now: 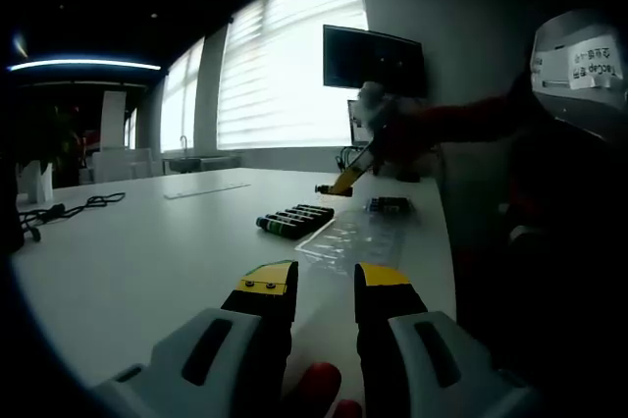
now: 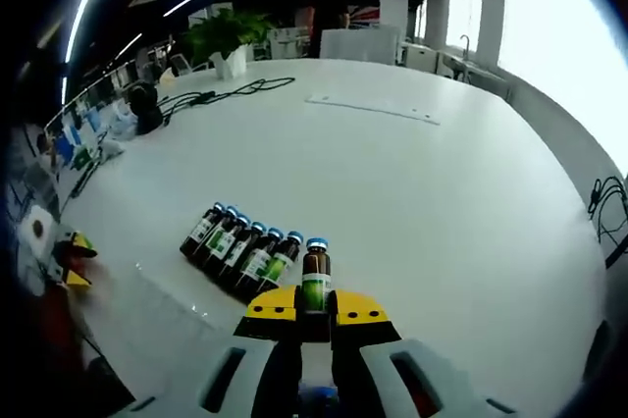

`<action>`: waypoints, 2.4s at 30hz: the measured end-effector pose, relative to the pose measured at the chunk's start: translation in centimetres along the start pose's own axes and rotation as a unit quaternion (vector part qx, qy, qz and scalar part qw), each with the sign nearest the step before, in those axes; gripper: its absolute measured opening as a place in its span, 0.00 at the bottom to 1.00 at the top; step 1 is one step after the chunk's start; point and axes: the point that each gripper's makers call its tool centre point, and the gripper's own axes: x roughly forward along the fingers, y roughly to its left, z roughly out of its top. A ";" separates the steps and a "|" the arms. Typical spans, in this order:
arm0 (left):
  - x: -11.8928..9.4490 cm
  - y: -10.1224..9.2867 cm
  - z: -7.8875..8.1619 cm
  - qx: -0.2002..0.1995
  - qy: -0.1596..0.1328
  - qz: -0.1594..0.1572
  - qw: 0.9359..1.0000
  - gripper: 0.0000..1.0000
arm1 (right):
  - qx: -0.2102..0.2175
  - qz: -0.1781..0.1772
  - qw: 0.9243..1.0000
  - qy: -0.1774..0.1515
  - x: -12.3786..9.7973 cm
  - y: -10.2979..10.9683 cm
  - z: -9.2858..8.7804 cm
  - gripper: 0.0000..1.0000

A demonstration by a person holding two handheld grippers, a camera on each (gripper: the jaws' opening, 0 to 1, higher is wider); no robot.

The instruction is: Grip medicine bottles put into box

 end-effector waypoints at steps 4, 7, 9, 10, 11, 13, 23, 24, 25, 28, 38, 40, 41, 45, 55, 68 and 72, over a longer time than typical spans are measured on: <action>0.0 0.0 0.0 -0.001 0.000 -0.001 1.000 0.17 | 0.005 0.007 1.000 -0.007 -0.9 0.6 -0.2 0.07; 0.0 -0.1 0.0 -0.001 -0.001 -0.002 1.000 0.17 | 0.006 0.010 1.000 -0.010 -1.6 1.0 -0.6 0.07; -0.1 -0.1 0.0 0.000 -0.001 -0.002 1.000 0.18 | 0.003 0.009 1.000 -0.012 -1.9 1.2 -0.8 0.07; -0.1 -0.1 0.0 -0.001 -0.001 -0.002 1.000 0.18 | 0.000 0.008 1.000 -0.013 -2.2 1.3 -0.9 0.07; -0.1 -0.1 0.0 0.000 -0.001 -0.003 1.000 0.18 | 0.000 0.008 1.000 -0.015 -2.5 1.4 -1.0 0.07; -0.1 -0.1 0.0 0.000 -0.001 -0.003 1.000 0.18 | 0.002 0.012 1.000 -0.016 -3.0 1.7 -1.2 0.07; -0.1 -0.1 0.0 0.000 -0.001 -0.004 1.000 0.18 | 0.009 0.019 1.000 -0.013 -4.5 2.6 -3.1 0.07; -0.1 -0.1 0.0 0.000 -0.001 -0.004 1.000 0.18 | 0.012 0.018 1.000 -0.013 -4.7 2.6 -3.2 0.07; -0.1 -0.1 0.0 0.000 -0.002 -0.004 1.000 0.18 | 0.014 0.018 1.000 -0.012 -4.7 2.6 -3.4 0.07; -0.1 -0.1 0.0 0.000 -0.001 -0.004 1.000 0.18 | 0.022 0.022 0.999 -0.006 -4.9 2.7 -4.0 0.07; 0.0 -0.1 0.0 0.000 -0.001 -0.004 1.000 0.18 | 0.038 0.030 0.999 0.013 -5.2 3.7 -6.4 0.07; 0.0 -0.1 0.1 0.000 -0.002 -0.004 1.000 0.18 | 0.040 0.031 0.999 0.015 -5.3 3.9 -6.6 0.07; 0.0 -0.2 0.1 0.000 -0.002 -0.005 1.000 0.18 | 0.042 0.031 0.999 0.016 -5.3 3.9 -6.7 0.07; 0.0 -0.2 0.1 0.000 -0.003 -0.006 1.000 0.18 | 0.044 0.030 0.998 0.018 -5.4 4.1 -7.0 0.07; 0.0 -0.2 0.1 -0.001 -0.003 -0.007 1.000 0.18 | 0.041 0.033 0.998 0.017 -5.5 4.3 -7.2 0.07; 0.1 -0.2 0.2 -0.001 -0.002 -0.004 1.000 0.18 | 0.035 0.034 0.999 0.020 -5.6 4.6 -7.7 0.07; 0.1 -0.2 0.2 -0.002 -0.002 -0.004 1.000 0.18 | 0.033 0.034 0.999 0.019 -5.7 4.6 -7.6 0.07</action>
